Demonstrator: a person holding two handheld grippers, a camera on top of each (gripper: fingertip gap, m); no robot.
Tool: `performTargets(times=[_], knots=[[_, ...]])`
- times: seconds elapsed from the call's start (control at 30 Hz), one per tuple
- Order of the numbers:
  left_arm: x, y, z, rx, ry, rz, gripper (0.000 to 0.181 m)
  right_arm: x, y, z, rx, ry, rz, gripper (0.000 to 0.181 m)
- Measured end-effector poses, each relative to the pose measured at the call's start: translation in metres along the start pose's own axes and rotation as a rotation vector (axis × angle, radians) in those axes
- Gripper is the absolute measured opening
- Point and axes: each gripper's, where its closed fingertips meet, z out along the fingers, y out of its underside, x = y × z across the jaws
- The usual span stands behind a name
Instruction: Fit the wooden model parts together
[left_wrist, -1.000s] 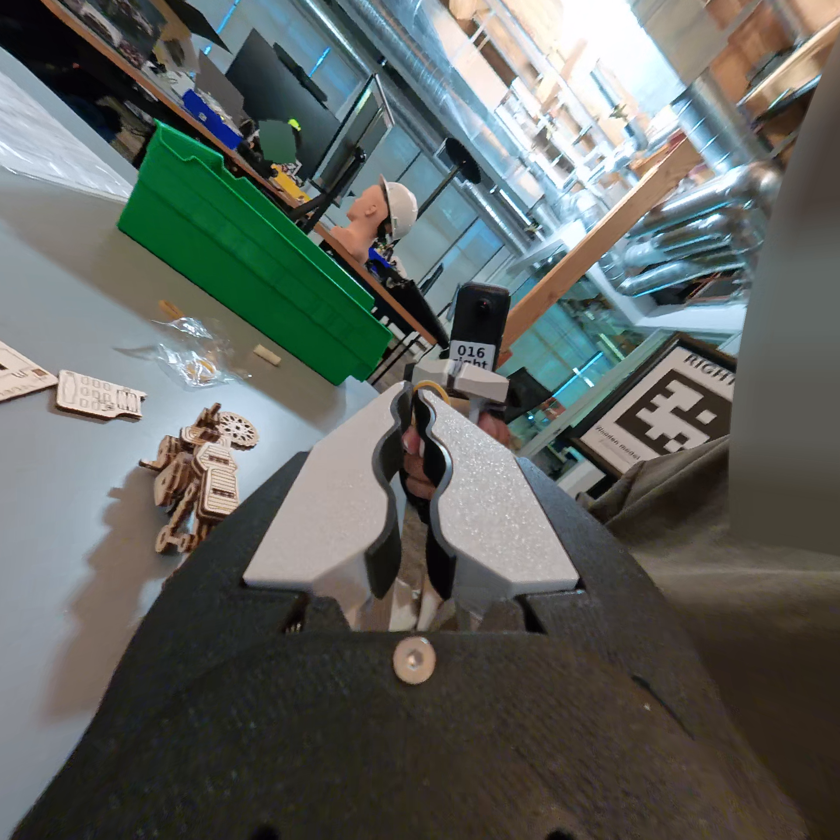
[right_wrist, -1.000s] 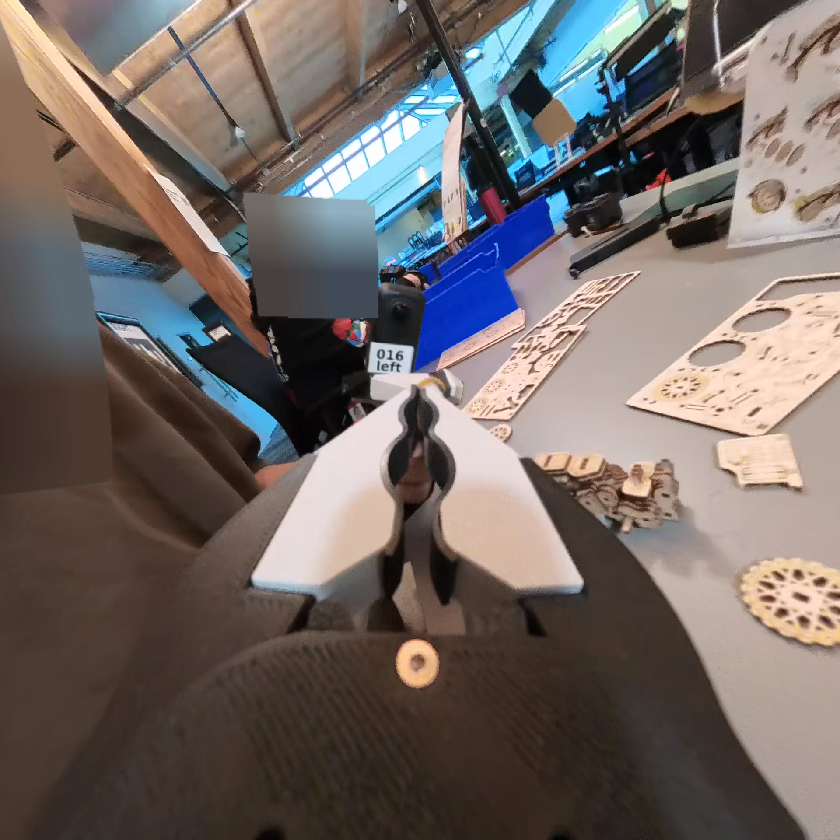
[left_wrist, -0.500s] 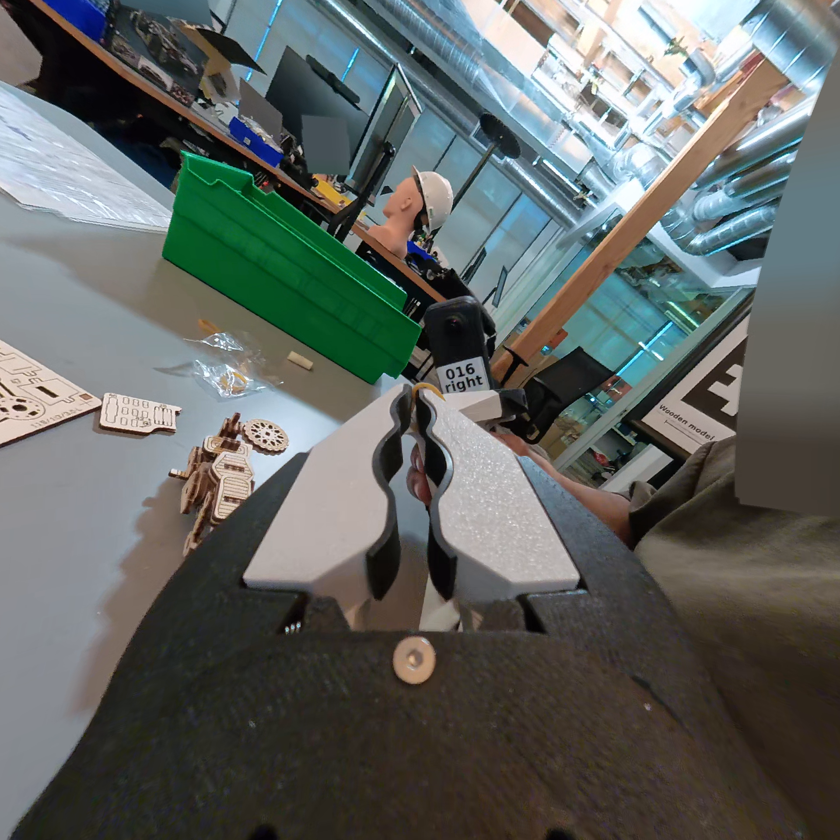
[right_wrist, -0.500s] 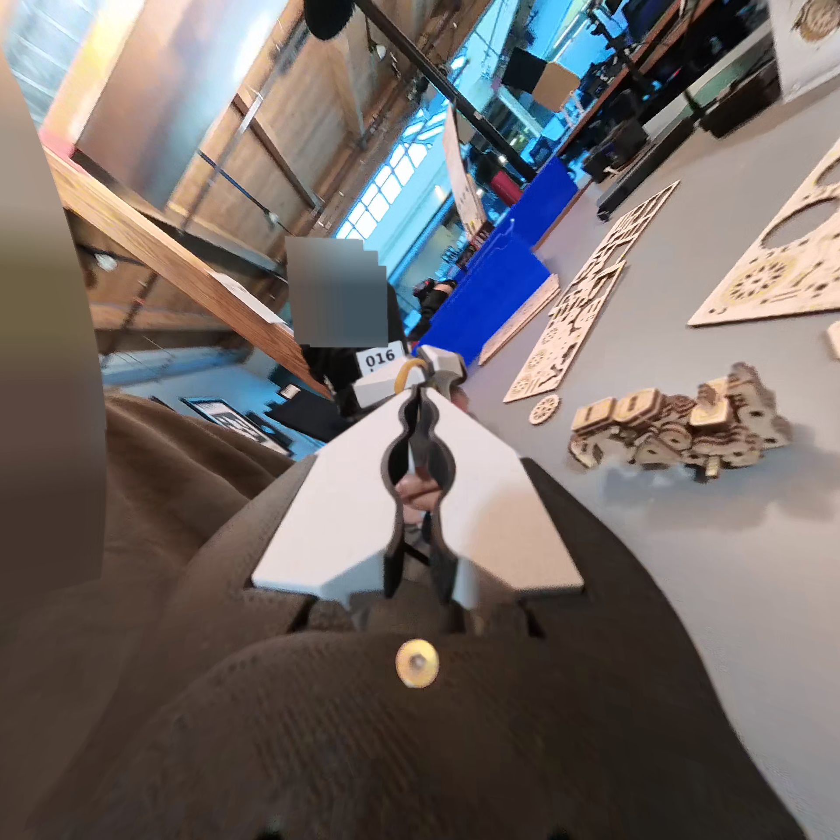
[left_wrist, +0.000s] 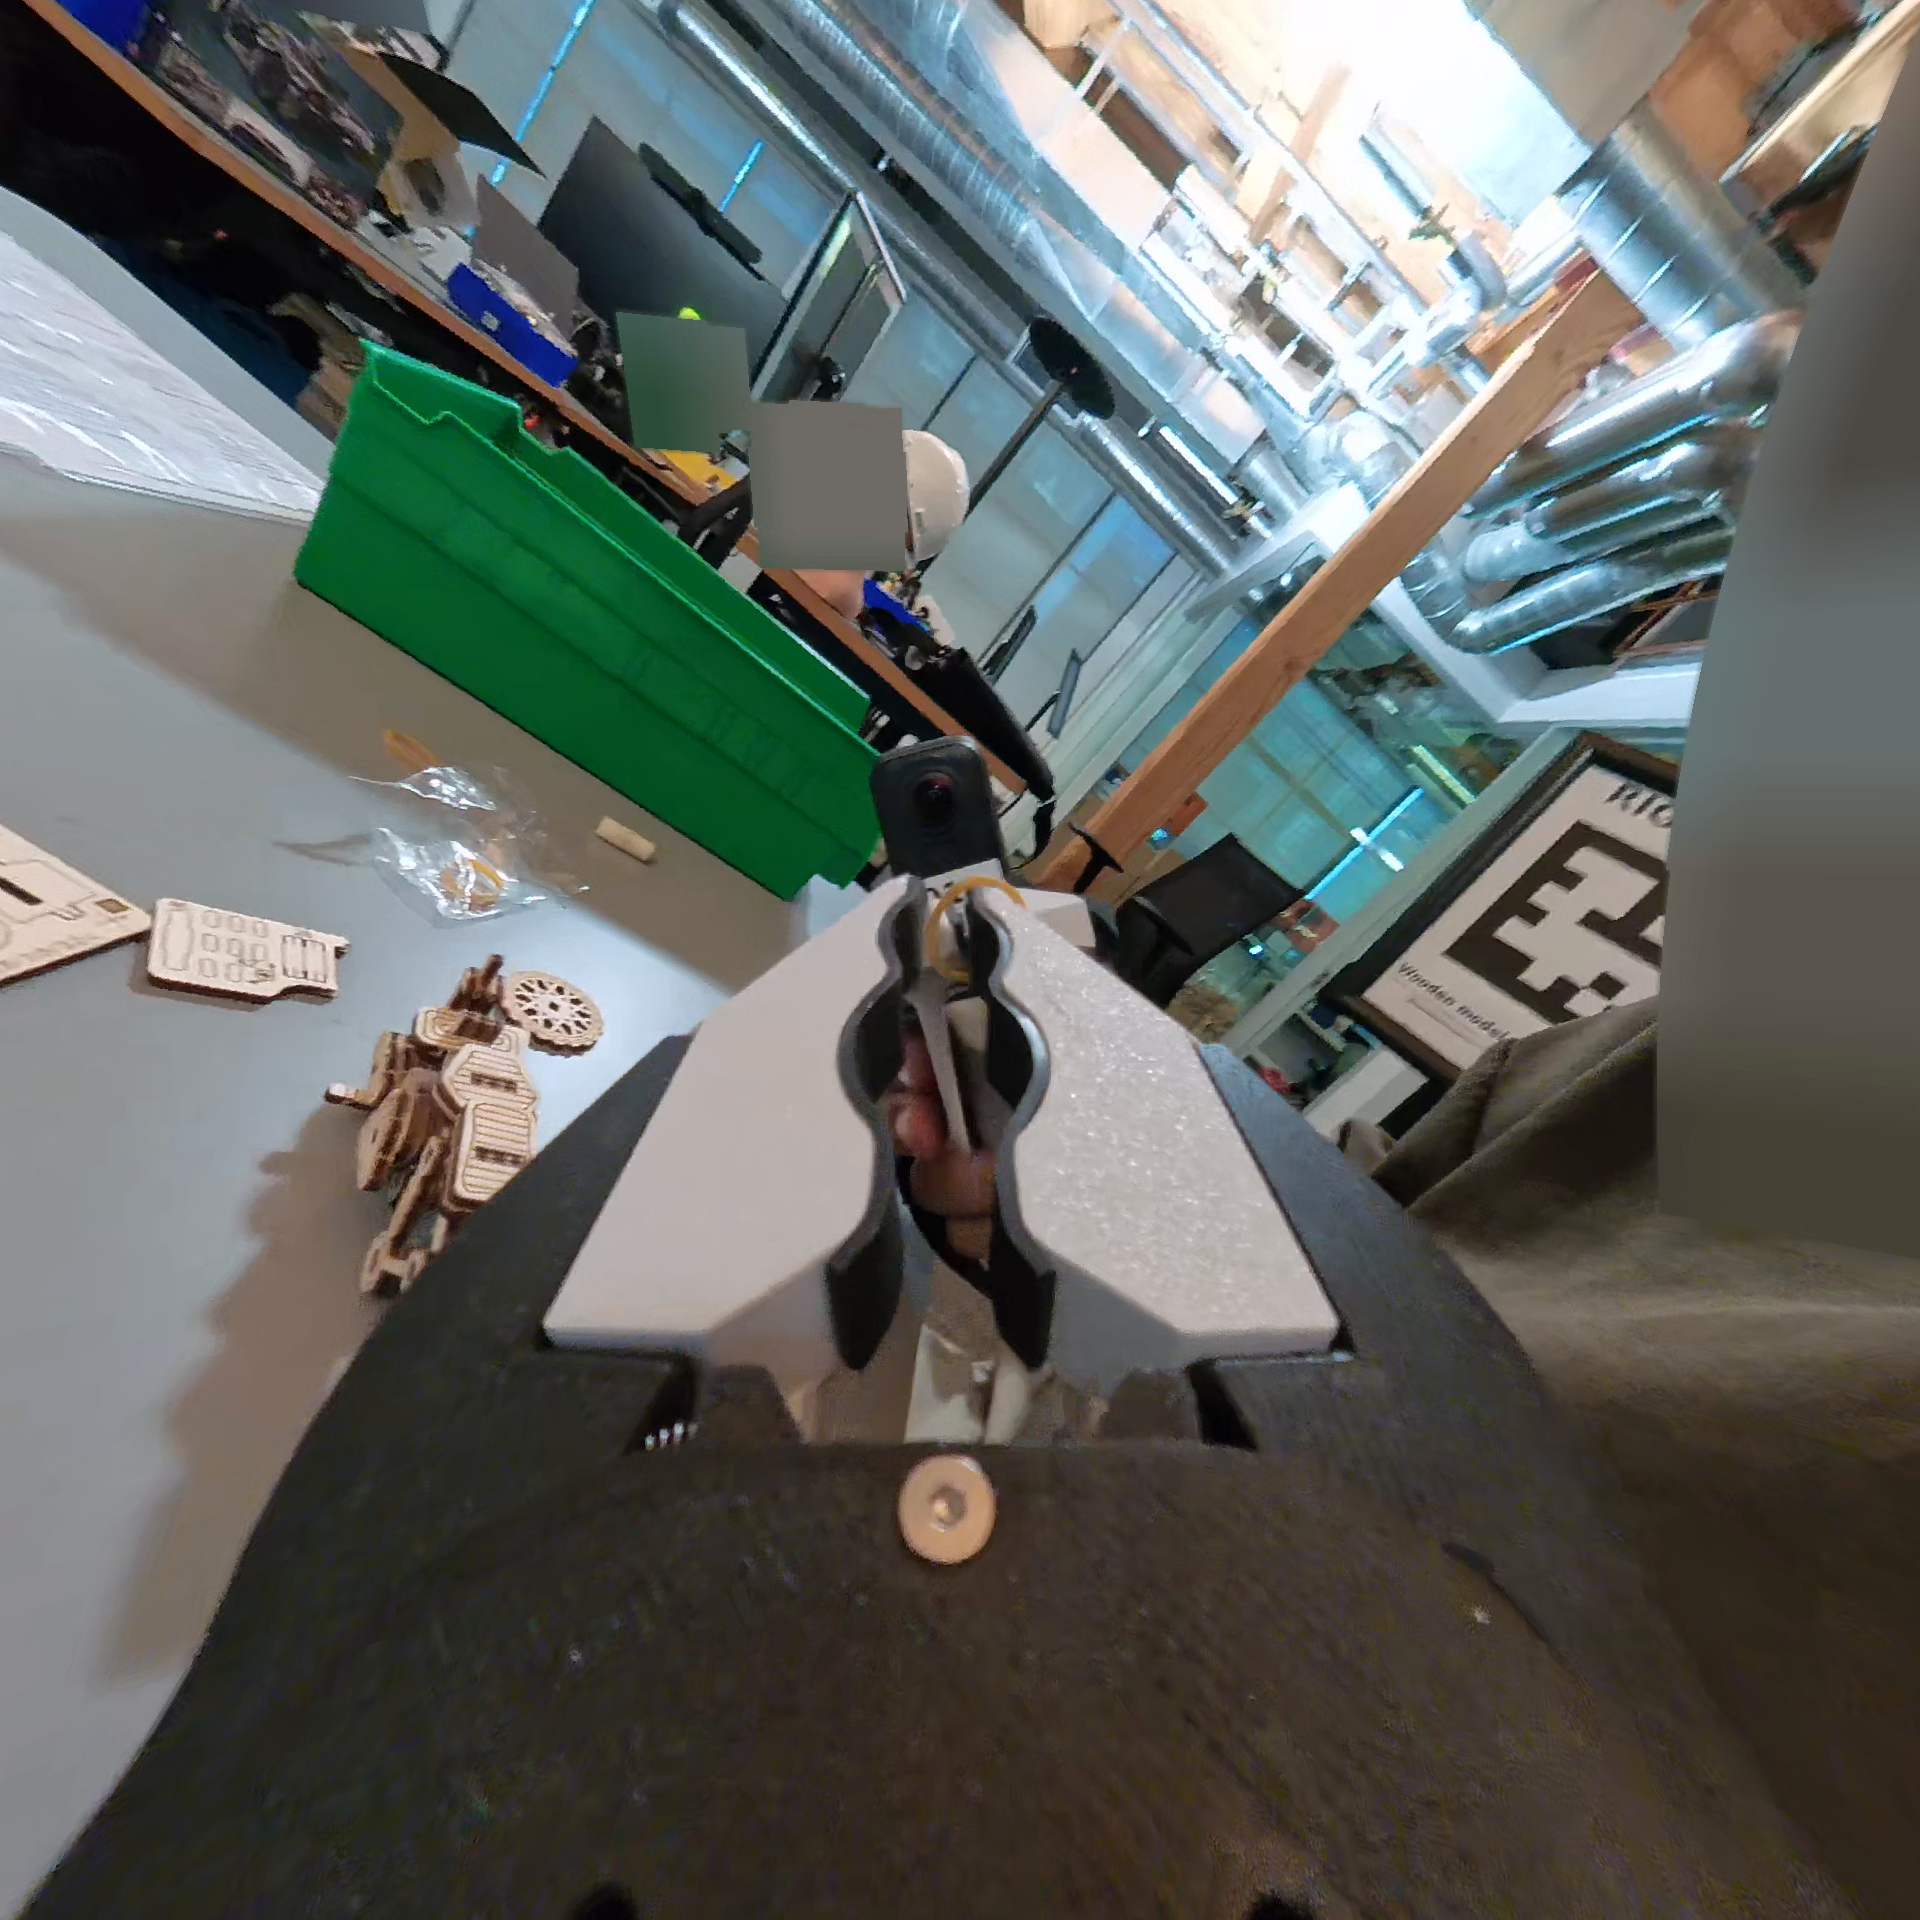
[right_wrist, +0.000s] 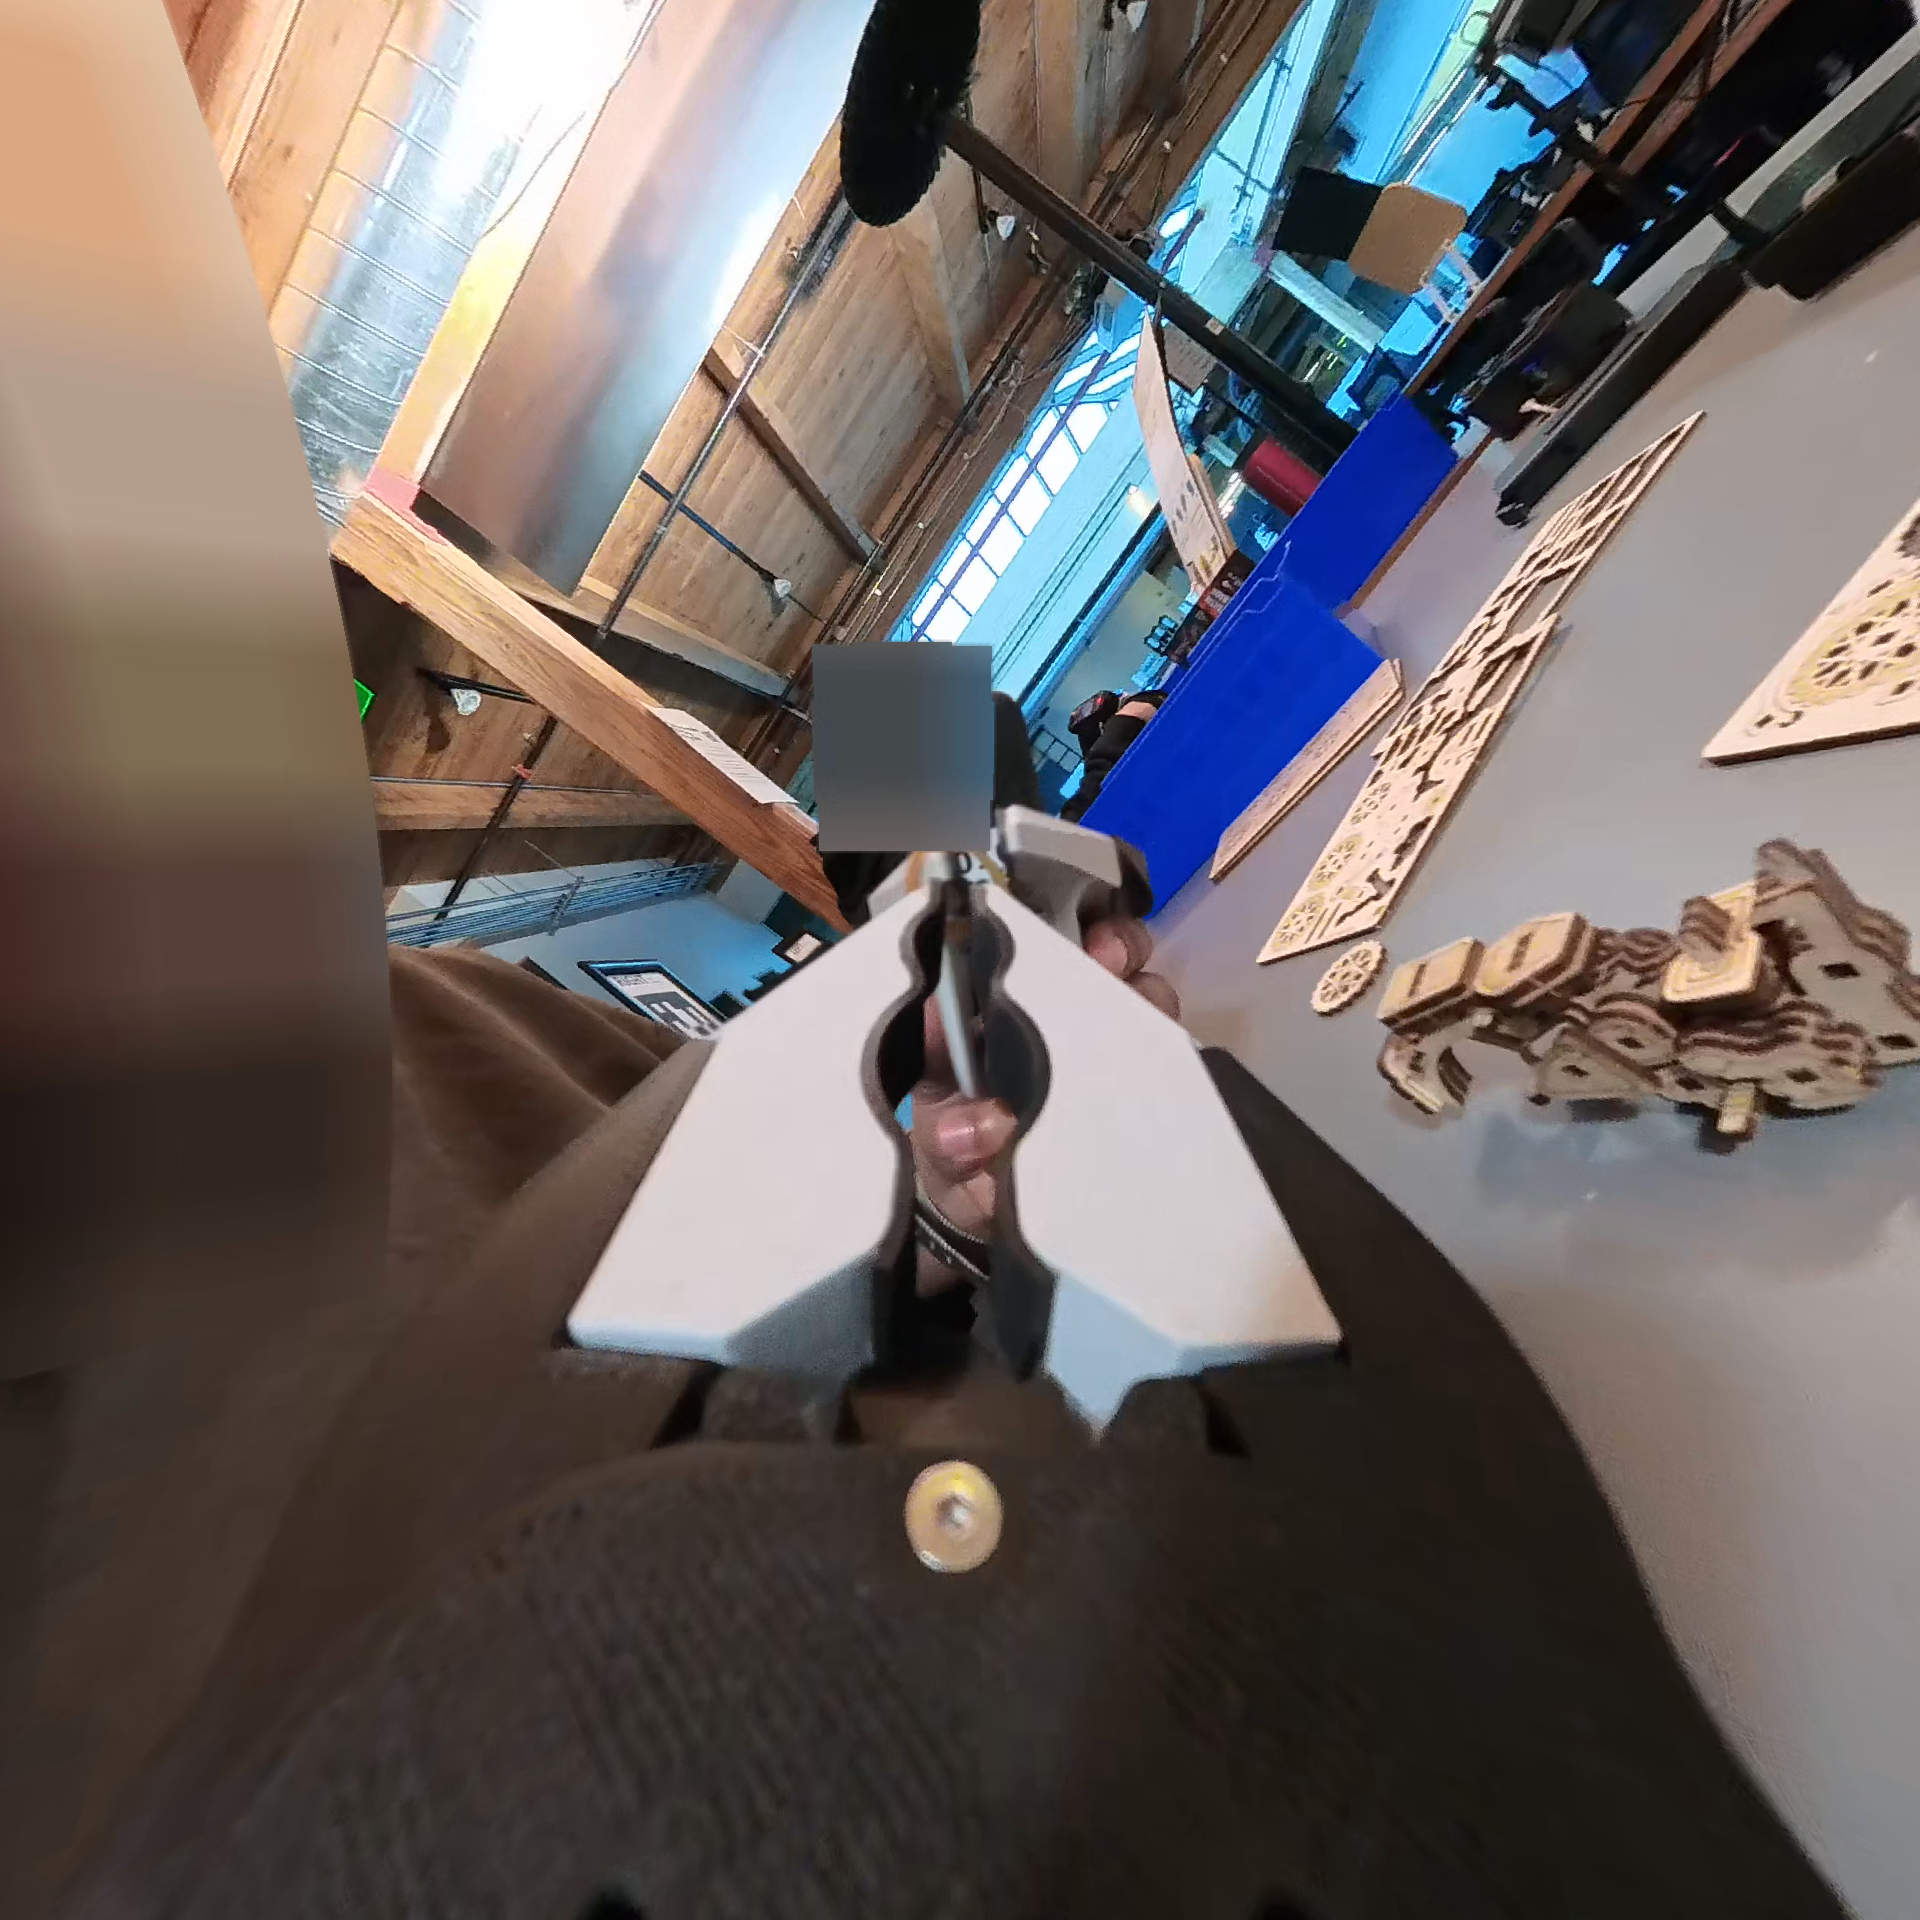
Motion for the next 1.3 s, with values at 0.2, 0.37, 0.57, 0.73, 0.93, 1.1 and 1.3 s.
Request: performTargets(times=[0.2,0.37,0.57,0.73,0.93,1.1,1.3], knots=[[0.0,-0.006,-0.003,0.038,0.033,-0.069,0.0,0.0,0.002,0.002,-0.014,0.01,-0.019,0.0],[0.006,-0.003,-0.001,0.022,0.067,-0.063,0.006,0.005,0.007,0.003,-0.033,0.031,-0.007,0.005],[0.009,0.0,0.001,0.006,0.08,-0.054,0.002,-0.004,0.007,0.005,-0.012,-0.056,0.083,0.007],[0.011,0.002,0.002,0.004,0.135,-0.146,0.01,-0.01,0.006,0.004,0.004,-0.146,0.178,0.0],[0.006,-0.002,0.0,0.015,0.116,-0.152,0.023,-0.008,-0.001,-0.001,0.013,-0.117,0.136,0.0],[0.004,-0.004,-0.002,0.026,0.115,-0.162,0.025,-0.003,-0.002,-0.002,-0.018,-0.038,0.021,0.0],[0.007,-0.002,0.0,0.017,0.144,-0.186,0.026,-0.002,0.003,0.003,-0.038,0.006,-0.074,0.023]])
